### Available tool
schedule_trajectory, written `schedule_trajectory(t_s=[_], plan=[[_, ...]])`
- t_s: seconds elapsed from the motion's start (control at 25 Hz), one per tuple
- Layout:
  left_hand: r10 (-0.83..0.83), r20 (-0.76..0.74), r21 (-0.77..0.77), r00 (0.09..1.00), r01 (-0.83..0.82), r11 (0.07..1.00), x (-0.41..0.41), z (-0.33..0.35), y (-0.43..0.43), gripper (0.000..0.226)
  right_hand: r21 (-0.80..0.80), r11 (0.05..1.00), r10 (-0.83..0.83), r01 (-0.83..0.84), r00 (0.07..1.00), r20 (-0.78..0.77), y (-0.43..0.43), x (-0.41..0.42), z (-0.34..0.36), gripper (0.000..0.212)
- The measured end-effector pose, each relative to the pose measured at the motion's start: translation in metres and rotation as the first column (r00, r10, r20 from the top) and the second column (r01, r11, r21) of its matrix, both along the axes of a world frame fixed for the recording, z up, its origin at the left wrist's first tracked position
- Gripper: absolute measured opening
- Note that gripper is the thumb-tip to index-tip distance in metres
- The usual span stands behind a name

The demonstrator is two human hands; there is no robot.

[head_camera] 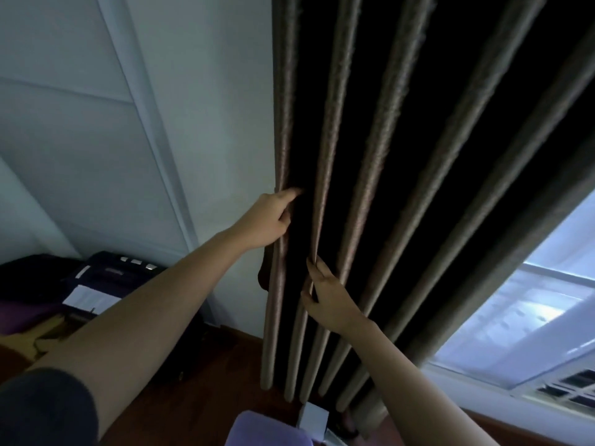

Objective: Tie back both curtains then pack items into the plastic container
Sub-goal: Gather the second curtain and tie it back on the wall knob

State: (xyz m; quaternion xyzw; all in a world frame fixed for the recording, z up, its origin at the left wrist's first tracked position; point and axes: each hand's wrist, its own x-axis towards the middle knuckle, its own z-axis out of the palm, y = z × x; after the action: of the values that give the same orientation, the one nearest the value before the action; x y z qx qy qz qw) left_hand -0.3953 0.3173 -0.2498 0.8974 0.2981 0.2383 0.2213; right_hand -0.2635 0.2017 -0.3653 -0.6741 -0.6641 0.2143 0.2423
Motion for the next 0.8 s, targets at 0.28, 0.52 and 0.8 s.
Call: schedule_trajectory(t_s=[0.28,0.52,0.8], plan=[[0.002,-0.050,-0.035,0.999,-0.004,0.999,0.016,0.002,-0.014,0.020,0.112,0.991,0.077,-0.078,0.997,0.012,0.005,-0.001,-0.015,0.069],[-0.176,-0.093,-0.094,0.980,0.167,0.981,0.017,0.010,-0.010,0.013,0.094,0.995,-0.030,0.027,0.999,0.033,0.007,-0.016,-0.013,0.069],[-0.162,-0.037,0.061,0.986,0.164,0.985,0.027,-0.006,-0.007,0.013,-0.174,0.984,0.005,0.038,0.971,0.240,-0.020,-0.022,-0.038,0.055]])
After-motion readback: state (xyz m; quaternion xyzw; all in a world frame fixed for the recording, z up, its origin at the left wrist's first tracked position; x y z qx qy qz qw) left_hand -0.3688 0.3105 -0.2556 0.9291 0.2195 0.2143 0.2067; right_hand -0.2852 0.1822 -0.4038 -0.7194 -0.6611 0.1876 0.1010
